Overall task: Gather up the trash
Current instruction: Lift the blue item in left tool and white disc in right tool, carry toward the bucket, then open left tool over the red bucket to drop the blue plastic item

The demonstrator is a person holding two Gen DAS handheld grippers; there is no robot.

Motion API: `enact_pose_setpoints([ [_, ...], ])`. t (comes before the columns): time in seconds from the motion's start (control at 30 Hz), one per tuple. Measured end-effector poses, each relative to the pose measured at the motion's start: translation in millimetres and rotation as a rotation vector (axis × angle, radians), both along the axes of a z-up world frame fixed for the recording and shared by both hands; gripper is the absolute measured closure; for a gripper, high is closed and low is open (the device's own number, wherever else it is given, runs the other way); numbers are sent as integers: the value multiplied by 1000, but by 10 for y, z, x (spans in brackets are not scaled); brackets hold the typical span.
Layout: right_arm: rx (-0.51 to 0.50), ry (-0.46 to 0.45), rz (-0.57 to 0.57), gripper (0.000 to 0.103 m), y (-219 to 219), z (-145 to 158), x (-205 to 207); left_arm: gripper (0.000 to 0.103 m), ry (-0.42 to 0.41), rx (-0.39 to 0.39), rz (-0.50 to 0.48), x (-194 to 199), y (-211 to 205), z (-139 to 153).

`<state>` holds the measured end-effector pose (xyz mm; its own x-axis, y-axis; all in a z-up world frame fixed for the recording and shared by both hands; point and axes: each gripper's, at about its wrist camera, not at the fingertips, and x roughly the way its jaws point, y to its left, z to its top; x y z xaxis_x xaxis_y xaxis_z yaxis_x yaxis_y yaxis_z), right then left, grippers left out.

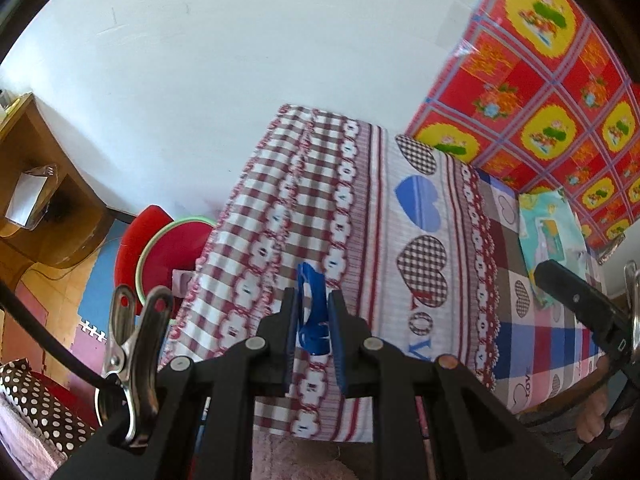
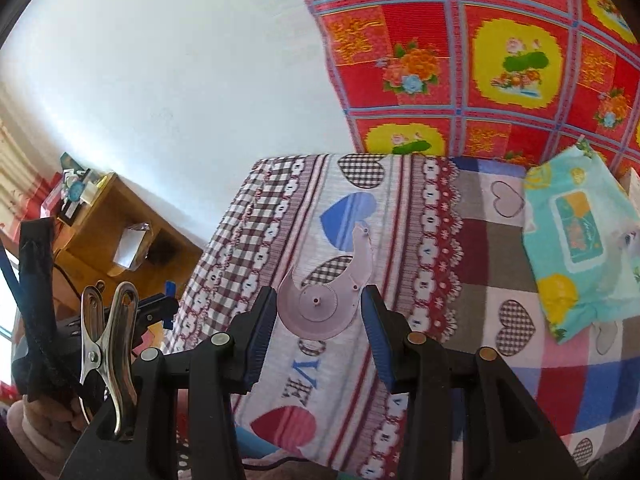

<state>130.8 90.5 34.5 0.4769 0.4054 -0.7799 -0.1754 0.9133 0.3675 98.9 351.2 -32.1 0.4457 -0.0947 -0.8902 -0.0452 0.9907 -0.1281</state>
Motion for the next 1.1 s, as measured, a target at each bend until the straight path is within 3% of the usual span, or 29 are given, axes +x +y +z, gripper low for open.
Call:
enact_pose_setpoints([
  [0.3, 15, 7, 71, 58, 411, 8, 172, 87, -10, -4, 67, 72, 407, -15],
  [0.67, 17, 25, 194, 58, 1006, -78, 431, 87, 12, -29, 173, 218, 973, -180],
  [1.1, 12, 54, 298, 58, 1640, -245, 590, 87, 43, -20, 231, 351, 1501, -429],
])
